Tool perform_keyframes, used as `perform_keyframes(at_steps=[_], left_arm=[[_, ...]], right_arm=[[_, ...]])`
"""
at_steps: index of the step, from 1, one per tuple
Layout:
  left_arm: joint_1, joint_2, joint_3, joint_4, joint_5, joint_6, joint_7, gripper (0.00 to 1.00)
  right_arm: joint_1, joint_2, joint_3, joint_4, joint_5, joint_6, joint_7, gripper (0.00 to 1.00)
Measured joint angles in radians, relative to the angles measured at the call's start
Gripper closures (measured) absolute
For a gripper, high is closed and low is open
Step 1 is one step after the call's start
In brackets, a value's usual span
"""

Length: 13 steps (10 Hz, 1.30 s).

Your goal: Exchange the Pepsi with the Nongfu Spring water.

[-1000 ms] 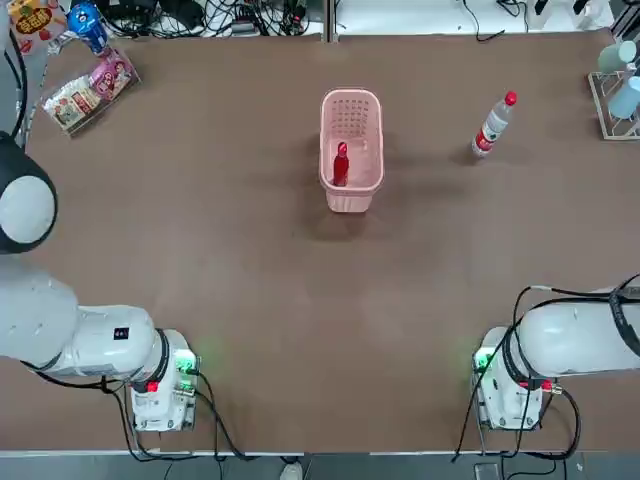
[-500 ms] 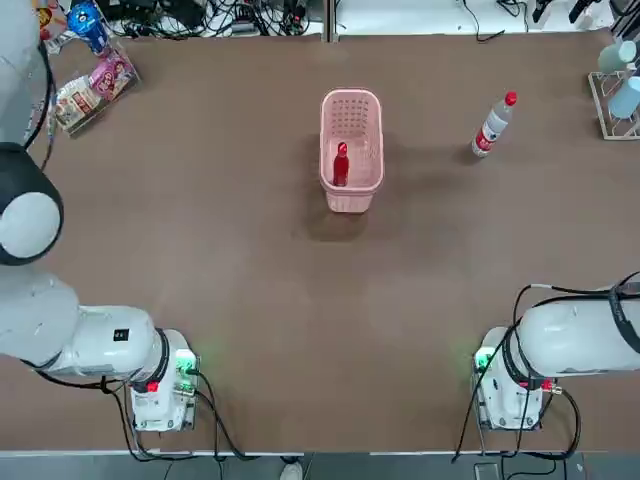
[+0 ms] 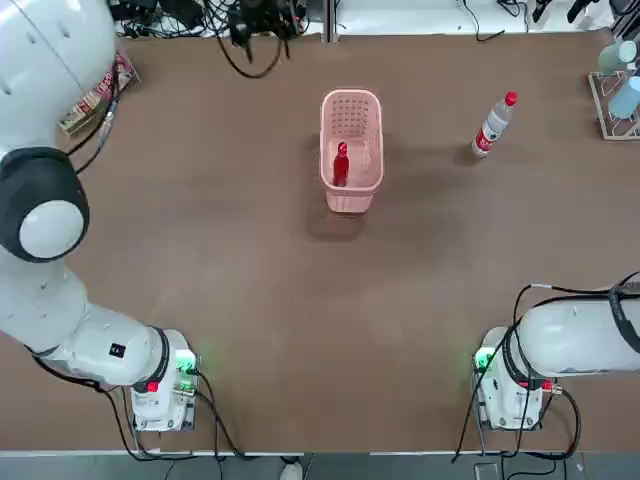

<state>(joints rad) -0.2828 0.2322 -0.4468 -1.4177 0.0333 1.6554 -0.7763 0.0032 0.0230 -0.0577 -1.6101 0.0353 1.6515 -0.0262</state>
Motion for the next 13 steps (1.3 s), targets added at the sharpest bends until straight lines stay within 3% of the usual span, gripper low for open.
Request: perform_keyframes(at_steps=[2, 5, 9, 11, 13], left_arm=[[-0.104, 0.062, 0.0, -0.002, 0.037, 0.105, -0.135, 0.0], [-0.246, 0.207, 0.006, 0.009, 0.18, 0.212, -0.283, 0.03], [-0.32, 0.395, 0.046, 0.11, 0.215, 0.258, -0.307, 0.1], [-0.342, 0.434, 0.07, 0.116, 0.218, 0.309, -0.307, 0.17], [-0.373, 0.459, 0.097, 0.119, 0.22, 0.32, -0.307, 0.23]], right_arm=[[-0.014, 0.022, -0.001, -0.083, 0.0, 0.134, 0.0, 0.19], [-0.026, 0.05, -0.002, -0.238, 0.0, 0.35, 0.0, 0.19], [-0.045, 0.076, 0.0, -0.35, 0.0, 0.477, 0.0, 0.19], [-0.042, 0.082, 0.005, -0.421, 0.0, 0.536, -0.003, 0.19], [-0.04, 0.082, 0.009, -0.439, 0.0, 0.539, -0.012, 0.19]])
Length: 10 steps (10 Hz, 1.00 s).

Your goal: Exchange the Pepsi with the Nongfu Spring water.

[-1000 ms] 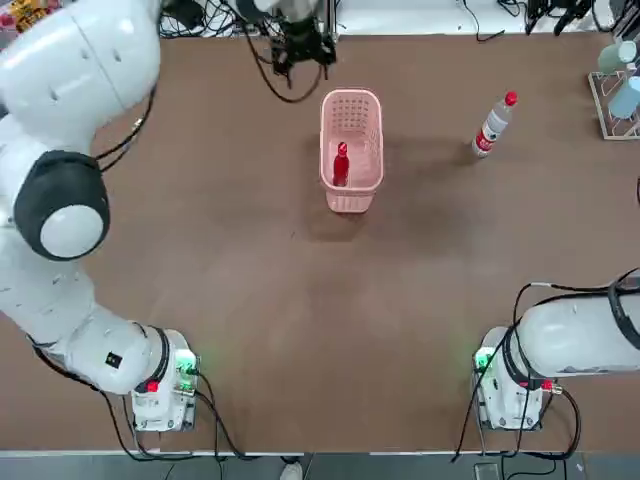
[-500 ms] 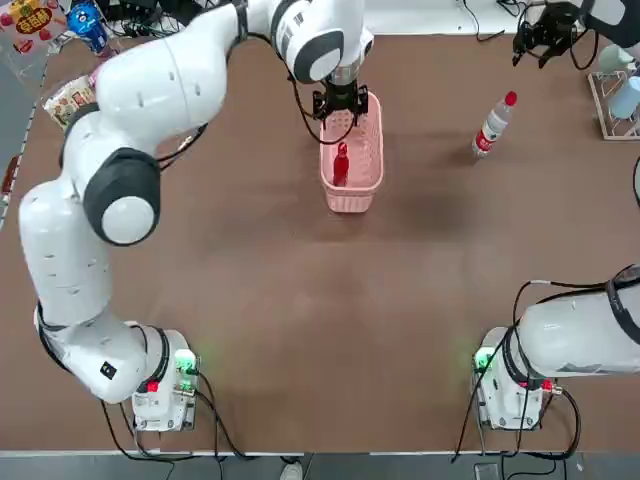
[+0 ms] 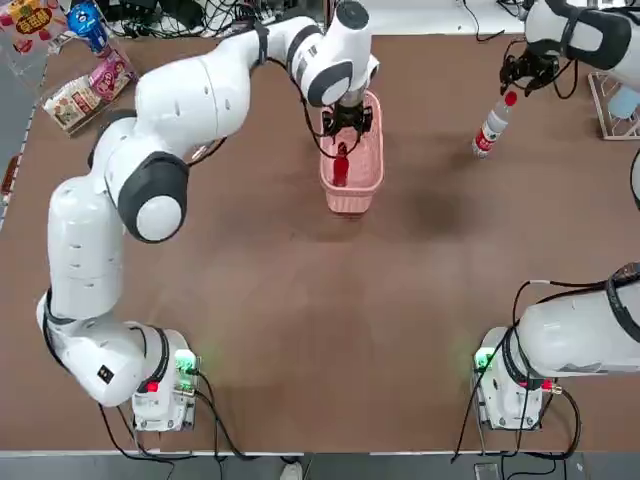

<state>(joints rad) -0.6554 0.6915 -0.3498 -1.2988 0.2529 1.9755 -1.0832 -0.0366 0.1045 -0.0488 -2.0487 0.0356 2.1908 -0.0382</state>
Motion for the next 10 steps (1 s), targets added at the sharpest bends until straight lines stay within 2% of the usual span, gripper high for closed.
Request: perform_keyframes(at_steps=[6, 7, 8, 10], left_arm=[[-0.01, 0.006, 0.004, 0.0, 0.006, -0.005, 0.002, 0.3], [-0.011, 0.009, 0.004, -0.001, 0.012, -0.007, 0.003, 0.31], [-0.011, 0.013, 0.004, -0.004, 0.026, -0.008, 0.003, 0.37], [-0.011, 0.019, 0.005, -0.006, 0.038, -0.008, 0.004, 0.4]], right_arm=[[0.01, 0.0, 0.004, -0.019, 0.0, 0.0, -0.033, 0.19], [0.009, 0.0, 0.003, -0.02, 0.0, 0.0, -0.034, 0.19], [0.009, 0.0, 0.003, -0.023, 0.0, 0.0, -0.035, 0.19], [0.009, 0.006, 0.002, -0.038, 0.0, 0.019, -0.042, 0.2]])
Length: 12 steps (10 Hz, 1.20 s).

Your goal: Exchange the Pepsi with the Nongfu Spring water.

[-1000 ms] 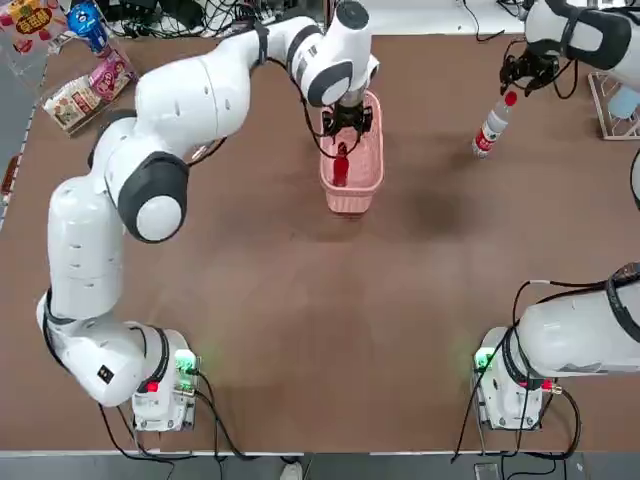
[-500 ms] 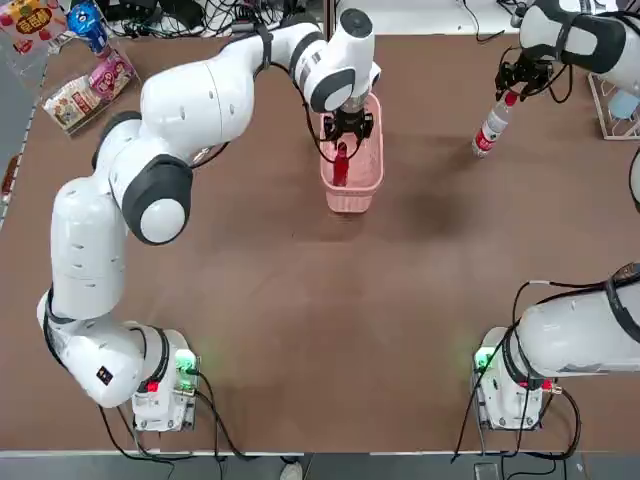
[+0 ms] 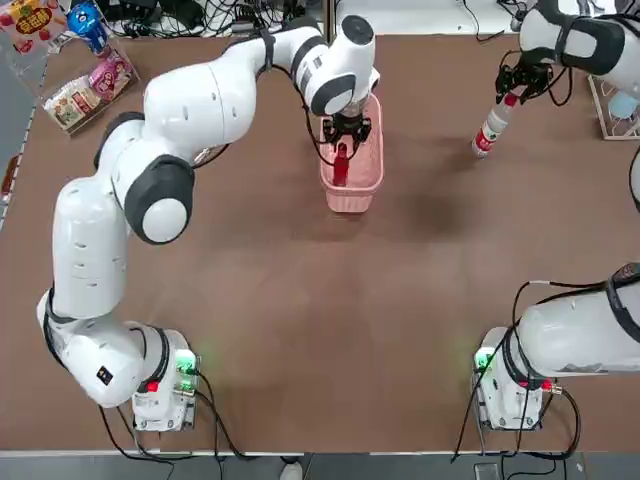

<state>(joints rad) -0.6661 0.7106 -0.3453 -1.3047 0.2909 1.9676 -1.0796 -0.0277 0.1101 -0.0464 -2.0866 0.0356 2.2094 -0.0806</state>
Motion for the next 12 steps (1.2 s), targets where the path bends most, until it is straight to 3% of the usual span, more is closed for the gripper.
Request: perform_keyframes(at_steps=[2, 7, 9, 12], left_arm=[[0.0, 0.0, 0.0, 0.0, 0.003, 0.0, 0.002, 0.45], [-0.011, 0.0, 0.0, -0.021, 0.038, 0.0, 0.005, 0.52], [-0.012, -0.001, 0.0, -0.024, 0.043, 0.002, 0.013, 0.68], [-0.006, -0.001, 0.001, -0.02, 0.043, 0.003, 0.021, 0.68]], right_arm=[[0.0, 0.006, 0.0, -0.005, 0.0, 0.005, -0.004, 0.24], [-0.001, 0.006, -0.001, -0.005, 0.0, 0.004, -0.03, 0.53], [-0.002, 0.006, -0.001, -0.005, 0.0, 0.004, -0.031, 0.6], [-0.003, 0.005, -0.002, -0.004, 0.0, 0.004, -0.032, 0.64]])
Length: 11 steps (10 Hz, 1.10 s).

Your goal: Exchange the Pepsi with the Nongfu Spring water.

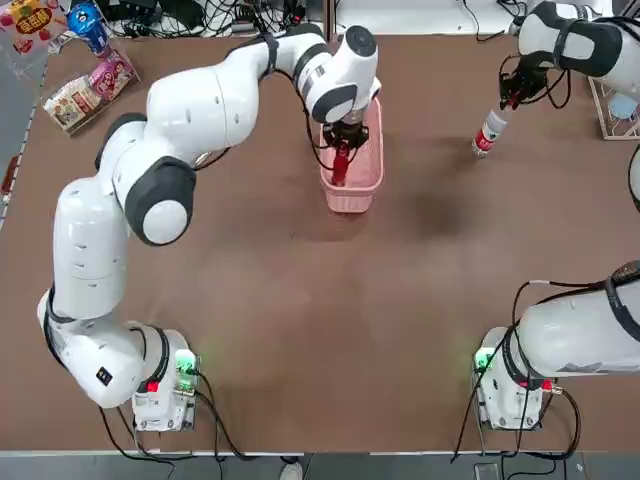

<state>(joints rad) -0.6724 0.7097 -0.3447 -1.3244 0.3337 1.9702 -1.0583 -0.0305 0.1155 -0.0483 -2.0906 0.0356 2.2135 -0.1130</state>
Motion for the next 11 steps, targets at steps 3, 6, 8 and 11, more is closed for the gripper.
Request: perform_keyframes(at_steps=[3, 6, 8, 11], left_arm=[[0.01, -0.042, 0.0, 0.025, -0.04, 0.001, -0.003, 0.68], [0.049, -0.173, 0.0, 0.032, -0.124, -0.044, -0.002, 0.68], [0.107, -0.258, -0.005, 0.033, -0.177, -0.14, 0.015, 0.68], [0.271, -0.383, -0.005, 0.032, -0.281, -0.319, 0.182, 0.68]], right_arm=[[0.001, 0.0, 0.001, 0.002, 0.0, 0.0, -0.002, 0.64], [0.001, 0.0, 0.002, 0.002, 0.0, -0.001, -0.005, 0.64], [0.003, 0.001, 0.003, 0.008, 0.0, -0.009, -0.006, 0.64], [0.033, 0.001, 0.008, 0.072, 0.005, -0.115, -0.006, 0.64]])
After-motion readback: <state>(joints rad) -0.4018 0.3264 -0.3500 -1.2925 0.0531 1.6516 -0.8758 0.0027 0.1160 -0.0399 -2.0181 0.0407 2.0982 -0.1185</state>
